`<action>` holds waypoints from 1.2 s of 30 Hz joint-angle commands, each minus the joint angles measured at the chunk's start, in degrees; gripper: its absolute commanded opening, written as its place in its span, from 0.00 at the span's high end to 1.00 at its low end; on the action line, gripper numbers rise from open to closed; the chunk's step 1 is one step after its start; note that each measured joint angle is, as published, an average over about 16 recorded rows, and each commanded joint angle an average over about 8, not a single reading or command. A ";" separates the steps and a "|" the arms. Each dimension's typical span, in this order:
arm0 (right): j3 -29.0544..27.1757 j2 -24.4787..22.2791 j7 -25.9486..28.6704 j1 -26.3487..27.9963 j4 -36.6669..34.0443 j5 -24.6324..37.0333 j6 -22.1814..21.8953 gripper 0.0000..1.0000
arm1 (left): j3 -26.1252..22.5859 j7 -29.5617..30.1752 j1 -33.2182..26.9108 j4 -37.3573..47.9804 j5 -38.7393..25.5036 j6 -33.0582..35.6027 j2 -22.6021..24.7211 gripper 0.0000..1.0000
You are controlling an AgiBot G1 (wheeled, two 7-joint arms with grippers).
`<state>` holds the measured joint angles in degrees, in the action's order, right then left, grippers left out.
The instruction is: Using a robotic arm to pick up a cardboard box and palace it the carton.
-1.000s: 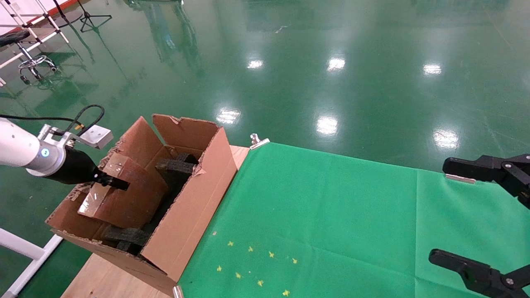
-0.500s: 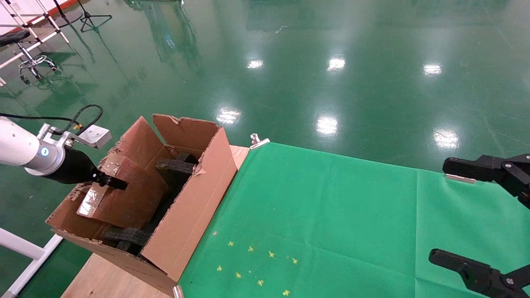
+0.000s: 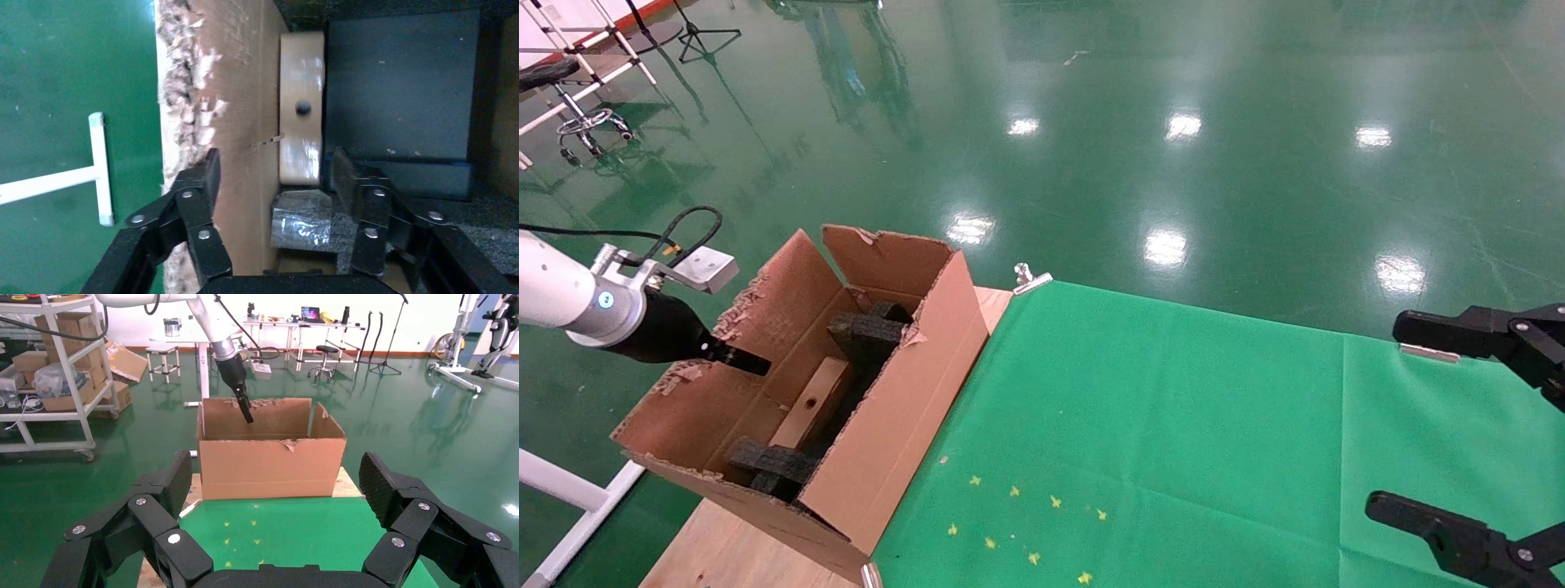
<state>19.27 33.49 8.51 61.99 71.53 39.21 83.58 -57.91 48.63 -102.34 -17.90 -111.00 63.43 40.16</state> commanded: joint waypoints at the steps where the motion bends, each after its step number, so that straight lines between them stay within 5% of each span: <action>1: 0.00 0.00 0.00 0.00 0.00 0.00 0.00 0.00 | -0.07 0.13 0.14 0.11 -0.08 -0.06 0.07 0.00; 21: 0.00 -0.01 -0.01 -0.01 -0.02 -0.02 -0.03 0.00 | 2.92 -1.12 -5.92 -15.59 4.37 7.43 -5.51 0.00; 36: 0.00 -0.01 -0.01 -0.01 -0.02 -0.02 -0.02 0.00 | 6.06 -4.37 -2.07 -17.69 9.70 8.21 -5.34 0.00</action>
<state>19.28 33.48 8.51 61.98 71.50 39.20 83.56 -51.55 43.98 -104.05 -35.86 -100.79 71.73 34.83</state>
